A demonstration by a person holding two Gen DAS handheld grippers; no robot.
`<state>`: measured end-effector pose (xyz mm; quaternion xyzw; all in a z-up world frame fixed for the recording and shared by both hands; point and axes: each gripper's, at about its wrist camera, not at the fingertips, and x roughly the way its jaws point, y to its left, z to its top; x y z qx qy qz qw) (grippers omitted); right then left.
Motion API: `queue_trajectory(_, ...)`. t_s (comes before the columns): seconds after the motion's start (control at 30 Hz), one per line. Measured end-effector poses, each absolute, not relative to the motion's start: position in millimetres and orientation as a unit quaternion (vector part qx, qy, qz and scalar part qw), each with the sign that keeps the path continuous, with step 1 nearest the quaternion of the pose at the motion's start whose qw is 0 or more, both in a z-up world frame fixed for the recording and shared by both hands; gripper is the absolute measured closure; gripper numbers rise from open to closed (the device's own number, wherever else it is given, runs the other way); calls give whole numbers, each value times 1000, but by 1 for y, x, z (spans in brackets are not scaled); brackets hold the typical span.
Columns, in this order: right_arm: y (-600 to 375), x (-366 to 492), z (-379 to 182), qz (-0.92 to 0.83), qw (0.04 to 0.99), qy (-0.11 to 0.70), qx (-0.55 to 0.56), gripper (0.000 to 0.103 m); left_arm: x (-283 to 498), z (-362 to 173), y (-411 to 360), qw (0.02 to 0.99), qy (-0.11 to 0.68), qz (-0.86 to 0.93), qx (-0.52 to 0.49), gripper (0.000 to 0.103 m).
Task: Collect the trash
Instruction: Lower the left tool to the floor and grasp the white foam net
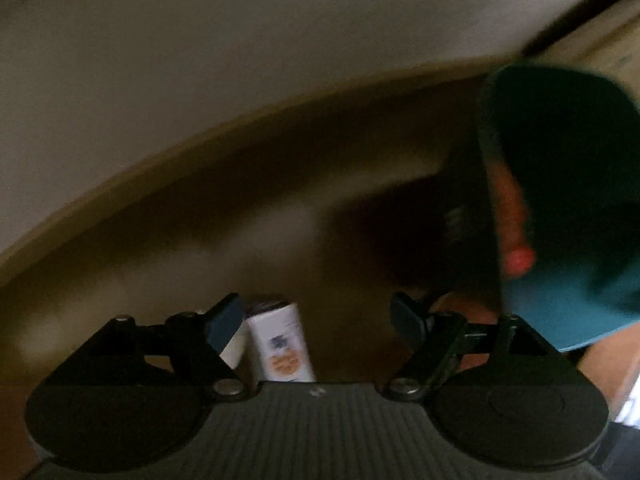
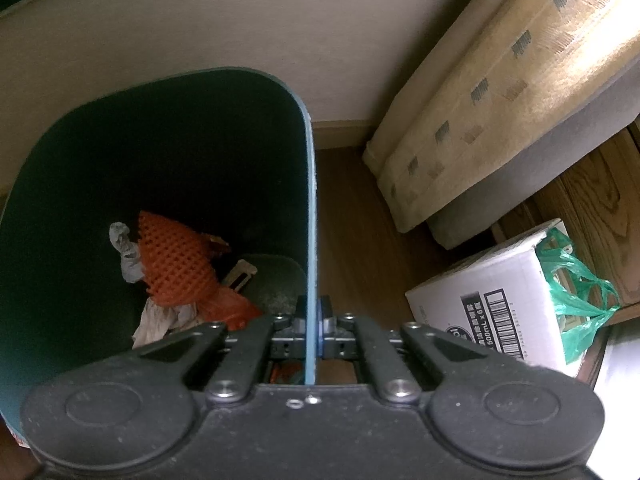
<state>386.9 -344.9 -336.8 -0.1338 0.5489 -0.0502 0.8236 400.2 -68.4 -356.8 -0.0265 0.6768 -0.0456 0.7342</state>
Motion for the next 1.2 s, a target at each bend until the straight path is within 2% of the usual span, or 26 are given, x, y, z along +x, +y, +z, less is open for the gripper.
queue_trajectory(0.07,-345,387,-337,-51,822,551,-135,101,399,-386,-54,717,697,-10,-23,22)
queue_trajectory(0.27,-340,387,-341,-51,816,555,-153,100,389,-465,18,651,741,102,-131,22)
queue_trajectory(0.43,-336,388,-348,-47,807,563,-173,100,372,-520,58,603,739,180,-240,22)
queue_trajectory(0.57,-339,390,-352,-57,801,569,-179,99,357,-553,74,579,731,223,-285,22)
queue_trajectory(0.9,-333,387,-359,-61,788,580,-196,96,349,-593,68,567,729,238,-301,22)
queue_trajectory(1.13,-333,388,-359,-60,787,580,-201,96,347,-602,63,571,726,254,-287,23)
queue_trajectory(1.2,-332,389,-359,-60,787,580,-200,96,348,-603,58,575,728,250,-278,31)
